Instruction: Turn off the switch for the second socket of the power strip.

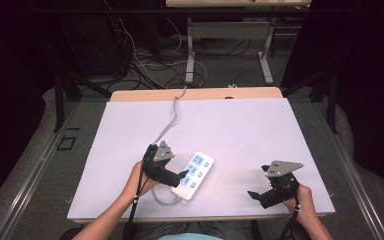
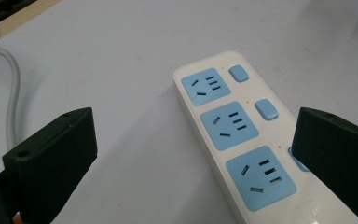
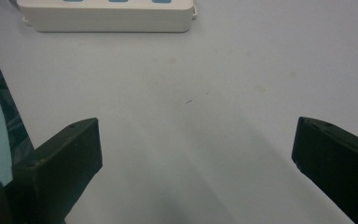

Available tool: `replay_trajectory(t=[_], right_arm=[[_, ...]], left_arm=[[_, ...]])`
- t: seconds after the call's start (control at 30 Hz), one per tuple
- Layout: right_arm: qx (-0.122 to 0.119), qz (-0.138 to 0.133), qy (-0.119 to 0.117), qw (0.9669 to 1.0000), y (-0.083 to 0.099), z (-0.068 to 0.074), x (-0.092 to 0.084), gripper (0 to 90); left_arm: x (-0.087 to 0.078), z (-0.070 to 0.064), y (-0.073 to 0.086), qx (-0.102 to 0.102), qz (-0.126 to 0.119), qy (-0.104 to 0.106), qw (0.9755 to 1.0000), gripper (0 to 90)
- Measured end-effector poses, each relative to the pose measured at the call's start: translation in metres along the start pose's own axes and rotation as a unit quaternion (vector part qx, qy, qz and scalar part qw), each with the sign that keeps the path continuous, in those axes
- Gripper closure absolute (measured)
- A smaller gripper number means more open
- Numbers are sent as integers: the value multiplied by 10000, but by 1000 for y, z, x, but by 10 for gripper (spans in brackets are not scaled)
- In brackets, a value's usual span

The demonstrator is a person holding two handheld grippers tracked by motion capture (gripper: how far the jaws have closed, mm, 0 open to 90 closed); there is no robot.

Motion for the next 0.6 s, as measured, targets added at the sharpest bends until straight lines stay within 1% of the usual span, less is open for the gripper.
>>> replay_trajectory(t=[0.03,0.07,0.13,0.17,0.3,0.33,0.37,0.4,0.43,0.47,0.5,0.53,0.57,0.6], right_arm=[[1,-3,2,10000,0,0,0,9],[-3,-2,1,10000,0,0,0,9],[-1,18,-16,10000,0,0,0,9],[-28,2,-16,10000,0,0,0,8],[3,-5,6,10000,0,0,0,8],[6,-3,2,10000,0,0,0,9],[0,0,-1,10000,0,0,0,8],[-4,-2,8,10000,0,0,0,8],[32,16,13,10000,0,1,0,9],[0,69,-24,10000,0,1,-1,9],[-31,49,-19,10000,0,0,0,9],[1,66,-21,10000,0,1,-1,8],[-47,37,-21,10000,0,0,0,8],[6,70,-18,10000,0,1,-1,8]], left_arm=[[-2,1,2,-30,34,-15,10000,1],[-4,3,3,-1,40,-77,10000,1],[-7,4,5,-94,16,-74,9999,1],[-8,5,6,-108,9,-109,9999,1],[-14,9,12,-82,53,-218,9997,1],[-16,10,13,-123,53,-240,9996,1],[-16,11,14,-119,8,-279,9995,1],[-18,10,15,-186,0,-264,9995,1],[-20,12,17,-142,15,-319,9994,1],[-22,13,18,-147,33,-352,9993,1],[-23,13,20,-185,22,-360,9992,1],[-26,14,22,-205,32,-375,9991,1],[-27,15,24,-196,36,-401,9990,1],[-28,15,27,-252,28,-405,9989,1]])
Point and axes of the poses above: each handheld gripper's, and its own axes: x roughly forward along the jaws, y roughly out of its underside, z roughly to its left, the point moved 5 cm from there along x, roughly forward along the jaws, and after that the axes turned 14 degrees about y, right-handed, at the moved point
